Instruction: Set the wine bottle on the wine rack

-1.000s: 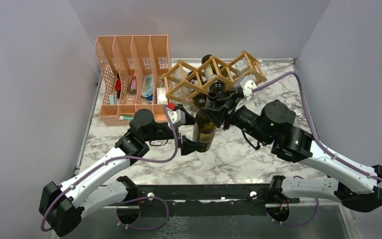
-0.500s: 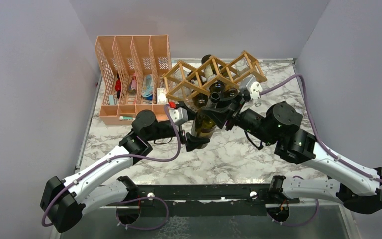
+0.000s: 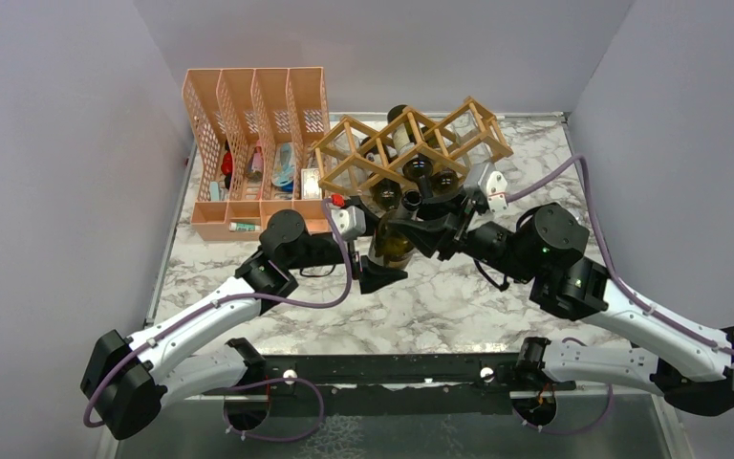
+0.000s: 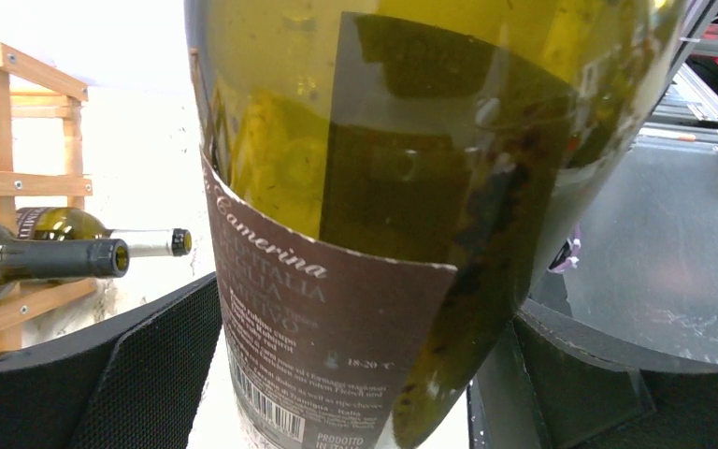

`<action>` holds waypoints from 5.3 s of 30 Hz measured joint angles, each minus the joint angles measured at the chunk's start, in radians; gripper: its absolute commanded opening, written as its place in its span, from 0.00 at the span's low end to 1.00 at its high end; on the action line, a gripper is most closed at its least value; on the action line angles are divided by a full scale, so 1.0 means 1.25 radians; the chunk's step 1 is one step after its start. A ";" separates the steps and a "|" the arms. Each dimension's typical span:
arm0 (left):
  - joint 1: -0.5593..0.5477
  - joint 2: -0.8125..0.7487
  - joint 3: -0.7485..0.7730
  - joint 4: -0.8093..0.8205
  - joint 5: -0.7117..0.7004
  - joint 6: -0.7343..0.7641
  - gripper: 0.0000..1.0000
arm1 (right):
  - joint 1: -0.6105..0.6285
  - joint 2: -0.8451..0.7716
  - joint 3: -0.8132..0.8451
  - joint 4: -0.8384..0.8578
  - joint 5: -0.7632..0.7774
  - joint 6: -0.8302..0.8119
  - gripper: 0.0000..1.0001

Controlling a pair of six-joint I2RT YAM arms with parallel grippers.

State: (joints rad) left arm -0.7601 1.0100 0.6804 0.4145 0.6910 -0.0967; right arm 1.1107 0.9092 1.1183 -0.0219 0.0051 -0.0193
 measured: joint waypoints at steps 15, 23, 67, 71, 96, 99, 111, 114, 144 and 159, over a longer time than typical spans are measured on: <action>-0.009 -0.020 0.014 0.006 -0.007 0.146 0.00 | -0.005 -0.039 -0.020 0.024 -0.043 0.001 0.62; 0.000 -0.021 0.016 -0.013 -0.197 0.450 0.00 | 0.005 -0.109 -0.009 -0.046 -0.026 0.066 0.71; 0.009 0.136 0.326 -0.478 -0.262 1.481 0.00 | 0.008 -0.020 0.045 -0.528 0.302 0.240 0.64; 0.009 0.139 0.327 -0.478 -0.251 1.521 0.00 | 0.008 0.000 0.036 -0.505 0.291 0.249 0.62; 0.014 0.141 0.328 -0.503 -0.239 1.588 0.09 | 0.011 0.099 -0.015 -0.432 0.286 0.374 0.01; 0.013 0.141 0.329 -0.498 -0.237 1.590 0.27 | 0.012 0.095 -0.016 -0.431 0.292 0.372 0.01; 0.008 0.122 0.329 -0.414 -0.222 1.563 0.99 | 0.016 0.038 -0.037 -0.416 0.375 0.325 0.01; 0.008 0.112 0.329 -0.402 -0.222 1.551 0.99 | 0.015 0.032 -0.037 -0.414 0.409 0.322 0.01; 0.006 -0.074 0.230 -0.279 -0.804 0.121 0.99 | 0.010 0.055 -0.067 -0.359 0.549 0.298 0.01; 0.006 -0.153 0.221 -0.495 -0.889 -0.010 0.99 | -0.262 0.298 0.068 -0.294 0.293 0.245 0.01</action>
State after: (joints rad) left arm -0.7521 0.8185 0.9562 -0.2047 -0.4198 -0.1089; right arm 0.7834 1.2812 1.2030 -0.3901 0.3717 0.2867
